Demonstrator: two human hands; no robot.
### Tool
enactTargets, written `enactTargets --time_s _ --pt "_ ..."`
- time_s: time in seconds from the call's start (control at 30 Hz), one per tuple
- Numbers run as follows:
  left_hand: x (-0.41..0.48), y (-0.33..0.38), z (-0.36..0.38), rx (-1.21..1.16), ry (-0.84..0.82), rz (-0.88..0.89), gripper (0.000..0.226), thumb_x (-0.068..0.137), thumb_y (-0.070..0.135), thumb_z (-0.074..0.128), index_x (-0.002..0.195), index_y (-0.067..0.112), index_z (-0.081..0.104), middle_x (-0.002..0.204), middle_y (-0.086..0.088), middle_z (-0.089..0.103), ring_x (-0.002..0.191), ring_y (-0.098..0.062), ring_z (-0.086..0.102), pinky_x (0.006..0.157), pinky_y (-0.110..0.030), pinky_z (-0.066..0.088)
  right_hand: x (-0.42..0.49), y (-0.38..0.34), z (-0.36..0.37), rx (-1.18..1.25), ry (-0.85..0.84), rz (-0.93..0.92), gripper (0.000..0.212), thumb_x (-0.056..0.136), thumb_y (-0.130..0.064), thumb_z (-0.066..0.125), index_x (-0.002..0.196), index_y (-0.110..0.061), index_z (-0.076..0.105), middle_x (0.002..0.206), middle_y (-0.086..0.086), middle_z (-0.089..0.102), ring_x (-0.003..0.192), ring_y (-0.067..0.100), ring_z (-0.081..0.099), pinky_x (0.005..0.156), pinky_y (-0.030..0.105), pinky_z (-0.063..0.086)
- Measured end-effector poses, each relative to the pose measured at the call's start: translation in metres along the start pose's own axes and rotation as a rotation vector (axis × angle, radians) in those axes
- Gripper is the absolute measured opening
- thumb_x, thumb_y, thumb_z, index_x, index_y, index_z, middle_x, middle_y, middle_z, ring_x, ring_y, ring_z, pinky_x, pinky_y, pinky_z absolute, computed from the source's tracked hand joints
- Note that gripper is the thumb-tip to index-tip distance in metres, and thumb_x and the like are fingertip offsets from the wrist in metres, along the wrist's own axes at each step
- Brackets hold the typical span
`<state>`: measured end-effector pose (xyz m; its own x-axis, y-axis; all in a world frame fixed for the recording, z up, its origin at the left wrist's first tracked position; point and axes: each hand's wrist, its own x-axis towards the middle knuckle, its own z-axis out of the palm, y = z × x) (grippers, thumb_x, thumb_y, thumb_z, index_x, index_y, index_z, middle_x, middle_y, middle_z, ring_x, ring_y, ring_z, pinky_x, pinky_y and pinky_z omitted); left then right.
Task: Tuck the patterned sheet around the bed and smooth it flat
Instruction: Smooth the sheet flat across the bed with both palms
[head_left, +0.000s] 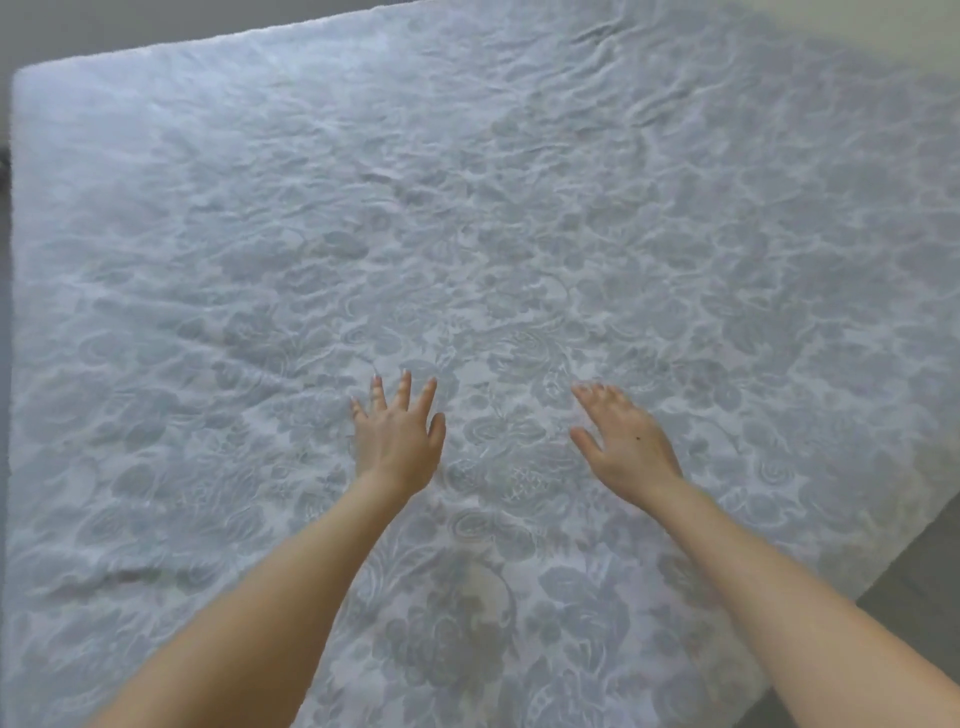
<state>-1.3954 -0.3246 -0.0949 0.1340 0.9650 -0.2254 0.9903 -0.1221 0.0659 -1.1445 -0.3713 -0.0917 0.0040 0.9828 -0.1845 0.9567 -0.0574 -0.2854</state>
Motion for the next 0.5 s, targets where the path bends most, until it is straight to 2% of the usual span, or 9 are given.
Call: enactTargets --time_s 0.1,0.17,0.23,0.33,0.43,0.47,0.5 --pt "0.026 -0.014 0.026 0.043 -0.049 -0.005 0.053 0.098 0.049 0.012 0.149 0.036 0.005 0.160 0.002 -0.002 0.146 -0.028 -0.006 0.113 -0.059 -0.001 0.056 0.018 0.021 -0.093 -0.071 0.102 0.060 0.099 -0.046 0.030 0.151 -0.024 0.010 0.159 0.005 0.010 0.146 0.022 0.006 0.118 0.043 0.008" --pt "0.009 -0.050 0.056 0.026 -0.098 -0.024 0.057 0.094 0.054 0.002 0.149 0.038 0.006 0.159 0.007 -0.004 0.146 -0.017 -0.009 0.114 -0.060 -0.003 0.059 -0.001 0.058 -0.175 -0.074 0.092 0.063 0.097 -0.053 0.018 0.151 -0.022 0.011 0.159 0.004 0.008 0.146 0.024 0.001 0.118 0.046 0.002" --pt "-0.031 -0.089 0.083 -0.013 -0.039 -0.105 0.064 0.090 0.056 -0.005 0.148 0.035 0.013 0.158 0.007 0.007 0.145 -0.010 -0.002 0.115 -0.054 -0.002 0.027 -0.039 0.101 -0.166 0.020 -0.167 0.063 0.095 -0.054 0.016 0.147 -0.021 0.029 0.156 0.003 0.021 0.145 0.024 0.005 0.114 0.050 0.005" --pt "-0.097 -0.117 0.095 -0.055 -0.063 -0.265 0.061 0.096 0.048 0.006 0.143 0.025 0.037 0.150 -0.001 0.036 0.140 -0.015 0.026 0.114 -0.049 0.003 -0.045 -0.082 0.138 -0.149 -0.062 -0.692 0.052 0.097 -0.050 0.025 0.141 -0.027 0.042 0.151 -0.002 0.034 0.144 0.025 0.020 0.110 0.051 0.015" --pt "-0.128 -0.112 0.090 -0.022 -0.037 -0.397 0.057 0.096 0.044 0.015 0.136 0.020 0.048 0.143 -0.004 0.046 0.134 -0.018 0.036 0.115 -0.043 -0.006 -0.037 -0.075 0.124 -0.128 -0.147 -0.964 0.046 0.093 -0.047 0.039 0.135 -0.031 0.050 0.146 -0.004 0.043 0.138 0.022 0.036 0.111 0.046 0.018" --pt "-0.127 -0.107 0.084 -0.022 -0.029 -0.422 0.055 0.094 0.041 0.021 0.131 0.019 0.055 0.138 -0.006 0.052 0.129 -0.021 0.044 0.116 -0.044 0.001 -0.018 -0.069 0.112 -0.091 -0.149 -1.013 0.044 0.093 -0.044 0.040 0.133 -0.030 0.052 0.143 -0.005 0.046 0.135 0.018 0.040 0.112 0.042 0.019" --pt "-0.121 -0.101 0.076 -0.031 -0.007 -0.432 0.053 0.090 0.038 0.027 0.120 0.016 0.064 0.128 -0.008 0.061 0.118 -0.026 0.055 0.112 -0.047 0.017 0.004 -0.063 0.098 -0.034 -0.158 -1.010 0.043 0.094 -0.042 0.040 0.134 -0.029 0.051 0.142 -0.006 0.048 0.133 0.015 0.043 0.112 0.040 0.020"
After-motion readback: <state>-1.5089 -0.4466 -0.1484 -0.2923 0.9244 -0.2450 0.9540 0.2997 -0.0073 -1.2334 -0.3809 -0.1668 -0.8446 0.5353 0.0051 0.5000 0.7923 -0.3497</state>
